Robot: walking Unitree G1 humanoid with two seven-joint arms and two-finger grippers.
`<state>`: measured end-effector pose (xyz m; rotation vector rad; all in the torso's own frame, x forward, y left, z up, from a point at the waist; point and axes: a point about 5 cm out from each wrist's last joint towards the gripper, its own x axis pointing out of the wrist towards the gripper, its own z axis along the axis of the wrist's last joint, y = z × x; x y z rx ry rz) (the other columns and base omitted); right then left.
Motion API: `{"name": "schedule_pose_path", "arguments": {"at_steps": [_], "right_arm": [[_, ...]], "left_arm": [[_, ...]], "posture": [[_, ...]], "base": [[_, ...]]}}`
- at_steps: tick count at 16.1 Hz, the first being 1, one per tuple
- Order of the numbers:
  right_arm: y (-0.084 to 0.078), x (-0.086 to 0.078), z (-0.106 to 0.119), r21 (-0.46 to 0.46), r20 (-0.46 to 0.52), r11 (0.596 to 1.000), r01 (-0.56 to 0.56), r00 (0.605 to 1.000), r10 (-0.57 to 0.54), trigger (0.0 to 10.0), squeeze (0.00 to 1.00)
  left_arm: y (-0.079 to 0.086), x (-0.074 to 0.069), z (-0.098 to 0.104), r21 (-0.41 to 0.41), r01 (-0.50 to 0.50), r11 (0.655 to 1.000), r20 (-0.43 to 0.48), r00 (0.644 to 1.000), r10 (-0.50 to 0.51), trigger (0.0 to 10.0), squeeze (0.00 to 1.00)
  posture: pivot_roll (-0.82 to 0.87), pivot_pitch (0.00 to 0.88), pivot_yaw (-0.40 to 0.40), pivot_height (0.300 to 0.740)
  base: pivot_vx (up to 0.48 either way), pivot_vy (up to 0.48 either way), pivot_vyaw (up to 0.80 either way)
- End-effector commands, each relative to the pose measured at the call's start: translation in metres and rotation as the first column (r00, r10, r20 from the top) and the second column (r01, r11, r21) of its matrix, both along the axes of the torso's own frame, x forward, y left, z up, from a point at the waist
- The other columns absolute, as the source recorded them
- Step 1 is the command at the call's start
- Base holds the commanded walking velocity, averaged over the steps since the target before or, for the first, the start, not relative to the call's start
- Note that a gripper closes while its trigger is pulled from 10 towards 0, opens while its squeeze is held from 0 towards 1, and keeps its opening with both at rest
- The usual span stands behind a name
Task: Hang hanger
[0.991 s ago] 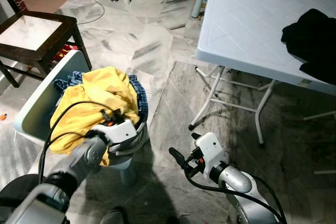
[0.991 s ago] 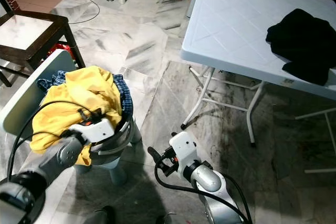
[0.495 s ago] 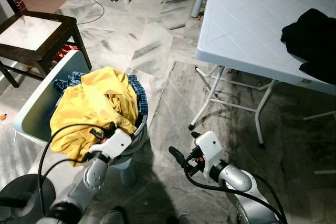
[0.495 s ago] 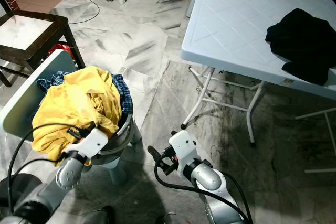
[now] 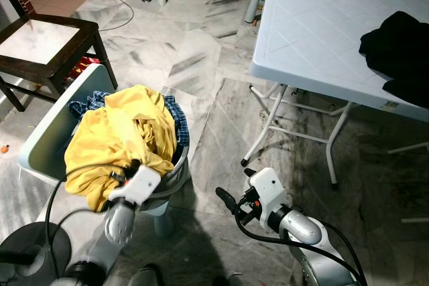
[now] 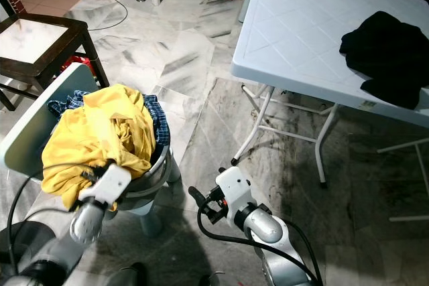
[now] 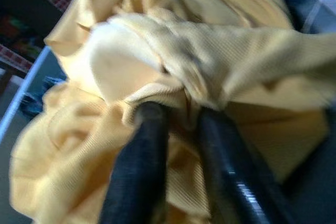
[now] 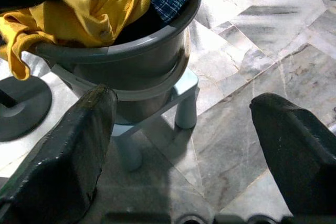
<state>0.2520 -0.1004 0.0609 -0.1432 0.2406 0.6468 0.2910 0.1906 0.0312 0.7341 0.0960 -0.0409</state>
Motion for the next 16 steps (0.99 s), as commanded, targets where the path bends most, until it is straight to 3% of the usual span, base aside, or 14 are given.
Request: {"name": "schedule_pose_path", "arguments": {"at_steps": [1,4,5,6,9,10,11,16], "right_arm": [[-0.002,-0.002,-0.003,-0.013,-0.010,1.000,-0.005,1.000,0.005,10.0,0.00],[-0.003,-0.002,-0.003,-0.015,-0.009,1.000,-0.003,1.000,0.003,10.0,0.00],[-0.004,-0.002,-0.003,-0.016,-0.009,1.000,-0.001,1.000,0.001,10.0,0.00],[-0.004,-0.002,-0.003,-0.016,-0.008,1.000,0.002,1.000,-0.002,10.0,0.00],[-0.003,-0.003,-0.003,-0.012,-0.009,1.000,0.006,1.000,-0.006,10.0,0.00],[-0.002,-0.003,-0.003,-0.010,-0.010,1.000,0.005,1.000,-0.005,10.0,0.00],[-0.002,-0.003,-0.003,-0.009,-0.010,1.000,0.005,1.000,-0.005,10.0,0.00],[-0.001,-0.003,-0.003,-0.006,-0.008,1.000,0.010,1.000,-0.010,10.0,0.00]], "left_arm": [[-0.002,0.003,-0.001,0.007,-0.012,1.000,-0.011,1.000,0.012,10.0,1.00],[-0.008,0.015,0.009,-0.001,-0.006,1.000,0.017,1.000,0.006,10.0,1.00],[-0.010,0.017,0.010,-0.001,0.000,1.000,0.020,1.000,0.000,10.0,0.69],[-0.013,0.019,0.011,-0.010,0.010,1.000,0.023,1.000,-0.010,10.0,0.00],[-0.017,0.021,0.007,-0.052,0.019,0.998,-0.036,0.999,-0.021,10.0,0.00],[-0.019,0.022,0.007,-0.070,0.028,0.997,-0.040,0.999,-0.031,1.6,0.00],[-0.019,0.022,0.007,-0.071,0.032,0.997,-0.043,0.998,-0.036,0.0,0.00],[-0.016,0.023,0.006,-0.089,0.023,0.996,-0.064,0.998,-0.029,0.0,0.00]], "posture": [[-0.09,0.164,-0.118,0.740],[-0.10,0.165,-0.117,0.740],[-0.10,0.164,-0.116,0.740],[-0.10,0.164,-0.114,0.740],[-0.10,0.164,-0.109,0.740],[-0.10,0.163,-0.108,0.740],[-0.10,0.163,-0.107,0.740],[-0.10,0.166,-0.106,0.740]], "base": [[0.000,0.000,0.00],[0.000,0.000,0.00],[0.000,0.000,0.00],[0.000,0.000,0.00],[0.000,0.000,0.00],[0.000,0.000,0.00],[0.000,0.000,0.00],[0.000,0.000,0.00]]}}
